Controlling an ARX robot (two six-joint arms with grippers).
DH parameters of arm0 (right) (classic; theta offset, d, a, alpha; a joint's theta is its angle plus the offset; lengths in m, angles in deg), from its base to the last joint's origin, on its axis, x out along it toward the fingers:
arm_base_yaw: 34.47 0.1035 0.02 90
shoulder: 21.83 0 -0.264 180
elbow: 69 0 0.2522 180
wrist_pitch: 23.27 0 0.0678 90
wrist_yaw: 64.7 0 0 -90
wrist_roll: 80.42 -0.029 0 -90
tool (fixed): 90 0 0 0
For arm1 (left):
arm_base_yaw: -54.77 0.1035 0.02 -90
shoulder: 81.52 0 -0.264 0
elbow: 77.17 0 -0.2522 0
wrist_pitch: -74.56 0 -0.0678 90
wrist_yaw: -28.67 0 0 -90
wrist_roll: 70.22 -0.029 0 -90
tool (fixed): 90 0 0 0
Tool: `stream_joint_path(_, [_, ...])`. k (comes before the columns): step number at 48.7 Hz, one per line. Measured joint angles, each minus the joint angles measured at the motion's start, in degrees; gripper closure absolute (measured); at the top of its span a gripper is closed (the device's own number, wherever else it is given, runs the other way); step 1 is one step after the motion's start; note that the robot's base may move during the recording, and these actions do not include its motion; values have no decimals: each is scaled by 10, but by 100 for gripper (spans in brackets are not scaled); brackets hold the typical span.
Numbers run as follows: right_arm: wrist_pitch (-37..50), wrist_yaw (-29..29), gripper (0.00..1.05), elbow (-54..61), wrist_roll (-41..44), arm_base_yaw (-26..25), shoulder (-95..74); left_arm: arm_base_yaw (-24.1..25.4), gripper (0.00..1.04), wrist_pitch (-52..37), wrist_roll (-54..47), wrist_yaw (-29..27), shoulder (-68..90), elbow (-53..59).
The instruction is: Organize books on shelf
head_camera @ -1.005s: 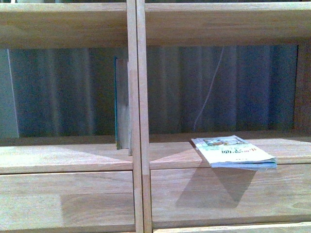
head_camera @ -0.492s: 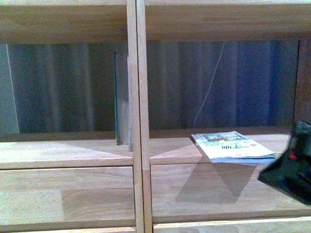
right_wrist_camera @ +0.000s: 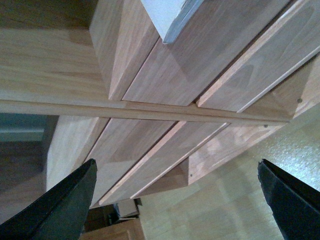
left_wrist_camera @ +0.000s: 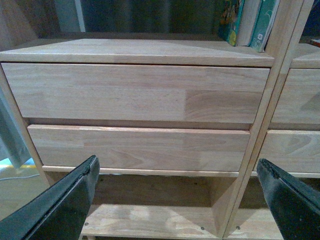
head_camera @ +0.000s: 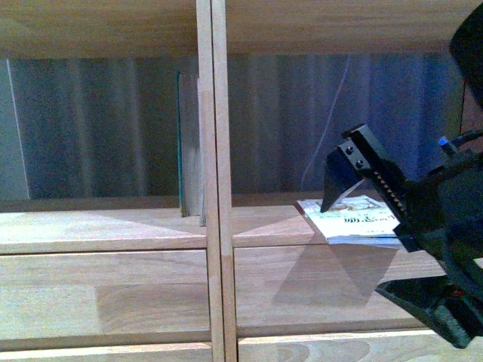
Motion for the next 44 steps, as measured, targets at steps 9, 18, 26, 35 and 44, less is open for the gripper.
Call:
stream_joint_path(9, [15,11,7,-38,-73,-2,-63,0,7,0,0,0,0,0])
stream_joint_path(18, [19,14,7,-74,-107,-20,-118,0,7,0,0,0,0,0])
stream_joint_path(26, [24,20,7,-119,-118,-31,-167,0,7,0,0,0,0,0])
stream_joint_path(35, [15,27,7,-192,-117,-42,-215,0,7,0,0,0,0,0])
stream_joint_path(44, [9,39,7,-243,-102,-58,-248,0,7,0,0,0,0,0])
